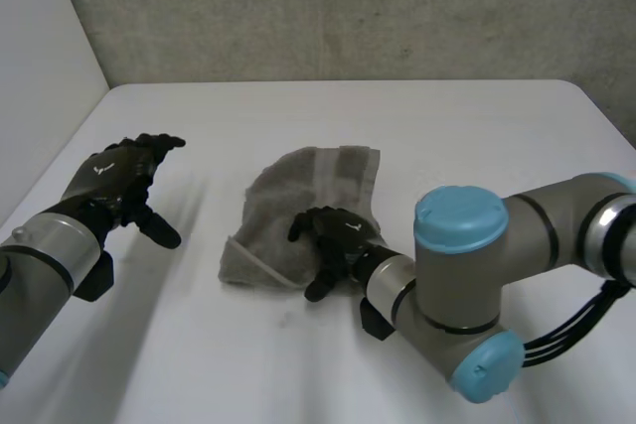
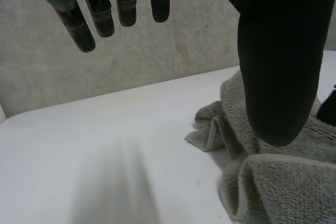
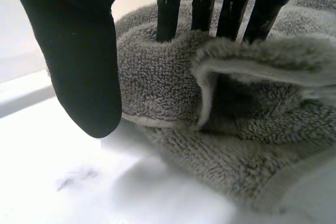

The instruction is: Fold the towel.

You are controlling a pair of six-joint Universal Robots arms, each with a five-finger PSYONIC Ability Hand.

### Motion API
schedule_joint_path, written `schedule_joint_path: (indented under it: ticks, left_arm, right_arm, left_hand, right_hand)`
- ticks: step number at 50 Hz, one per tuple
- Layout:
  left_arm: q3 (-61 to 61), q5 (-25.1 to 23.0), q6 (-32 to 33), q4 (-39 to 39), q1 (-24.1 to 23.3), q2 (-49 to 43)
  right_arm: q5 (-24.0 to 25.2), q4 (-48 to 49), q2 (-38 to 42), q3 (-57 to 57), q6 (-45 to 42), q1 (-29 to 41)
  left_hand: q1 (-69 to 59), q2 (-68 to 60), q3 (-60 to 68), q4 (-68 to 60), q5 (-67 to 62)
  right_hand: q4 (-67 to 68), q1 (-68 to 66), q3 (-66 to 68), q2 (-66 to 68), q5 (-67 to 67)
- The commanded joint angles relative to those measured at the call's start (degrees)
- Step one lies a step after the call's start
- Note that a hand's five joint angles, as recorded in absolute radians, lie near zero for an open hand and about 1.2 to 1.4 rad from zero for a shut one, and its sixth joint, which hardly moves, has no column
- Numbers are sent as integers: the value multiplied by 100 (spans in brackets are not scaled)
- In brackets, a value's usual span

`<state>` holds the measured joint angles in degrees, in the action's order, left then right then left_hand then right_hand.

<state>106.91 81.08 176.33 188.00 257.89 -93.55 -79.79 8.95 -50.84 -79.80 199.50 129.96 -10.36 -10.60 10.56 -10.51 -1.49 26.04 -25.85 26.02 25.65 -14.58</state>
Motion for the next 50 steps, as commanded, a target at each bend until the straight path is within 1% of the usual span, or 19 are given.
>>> schedule_joint_path:
  ticks: [1,2,3,5,6,7,8,14,16,17,19,20,22,25,28,30,31,33,50]
  left_arm:
    - [23,-57,-20,-9,25,12]
    - [23,-57,-20,-9,7,12]
    - [23,-57,-20,-9,7,12]
    - [23,-57,-20,0,-28,12]
    - [23,-57,-20,0,-28,12]
    - [23,-66,-20,0,-45,12]
    - [32,-66,-11,0,-63,12]
    - [23,-84,-11,44,-230,-146]
    - [-47,-84,-20,96,-422,-434]
    - [-47,-84,-20,97,-423,-436]
    - [-135,-84,-20,114,-625,-777]
    - [-135,-84,-20,114,-626,-779]
    - [-284,-84,-28,105,-827,-1129]
    - [-416,-84,-55,114,-994,-1454]
    - [-513,-84,-90,149,-1074,-1631]
    - [-758,-84,-186,263,-1336,-1990]
    - [-759,-84,-187,264,-1338,-1992]
    - [-1056,-75,-318,334,-1530,-2341]
    - [-2728,-22,-345,343,-2234,-3697]
  right_arm:
    - [-72,247,399,359,-86,91]
    - [-89,247,408,386,-104,82]
    - [-90,247,408,386,-104,82]
    - [-238,256,303,395,-139,82]
    - [-239,256,303,395,-139,82]
    - [-378,265,172,369,-157,74]
    - [-562,265,-21,334,-174,39]
    - [-819,203,-585,333,-385,-41]
    - [-845,151,-900,255,-726,-312]
    - [-845,150,-902,254,-728,-313]
    - [-854,63,-1243,97,-1130,-488]
    - [-854,63,-1244,96,-1132,-489]
    - [-898,1,-1446,-35,-1535,-568]
    - [-925,10,-1543,-211,-1791,-682]
    - [-933,1,-1570,-308,-1827,-788]
    - [-933,10,-1631,-448,-1844,-919]
    - [-933,10,-1631,-449,-1844,-920]
    - [-933,10,-1631,-501,-1844,-946]
    - [-907,1,-1605,-686,-1853,-1421]
  left_hand:
    - [-204,-180,184,-189,-91]
    - [-204,-180,184,-189,-91]
    - [-204,-180,184,-189,-91]
    - [-220,-197,201,-206,-108]
    - [-221,-197,201,-206,-108]
    - [-271,-247,251,-256,-158]
    - [-321,-298,302,-306,-208]
    - [-305,-281,285,-290,-192]
    - [-288,-265,269,-273,-175]
    - [-288,-264,269,-273,-175]
    - [-288,-264,269,-273,-175]
    - [-288,-264,269,-273,-175]
    - [-288,-264,269,-273,-175]
    - [-338,-315,319,-323,-225]
    - [-456,-433,437,-441,-343]
    - [-875,-851,855,-860,-762]
    - [-877,-853,857,-862,-764]
    - [-1145,-1122,1126,-1130,-1032]
    - [-1146,-1122,1126,-1131,-1033]
  right_hand:
    - [153,-172,155,192,-300]
    - [1053,-1072,1055,1092,-1199]
    - [1062,-1081,1064,1101,-1208]
    - [3825,-3844,3827,3863,-3971]
    - [3838,-3857,3839,3876,-3984]
    - [5253,-5272,5255,5292,-5400]
    - [5395,-5414,5397,5433,-5541]
    - [5396,-5415,5398,5435,-5542]
    - [5396,-5415,5398,5435,-5542]
    - [5396,-5415,5398,5435,-5542]
    - [5396,-5415,5398,5435,-5542]
    - [5396,-5415,5398,5435,-5542]
    - [5396,-5415,5398,5435,-5542]
    - [5396,-5415,5398,5435,-5542]
    - [5396,-5415,5398,5435,-5542]
    - [5396,-5415,5398,5435,-5542]
    - [5396,-5415,5398,5435,-5542]
    - [5396,-5415,5398,5435,-5542]
    - [5396,-5415,5398,5435,-5542]
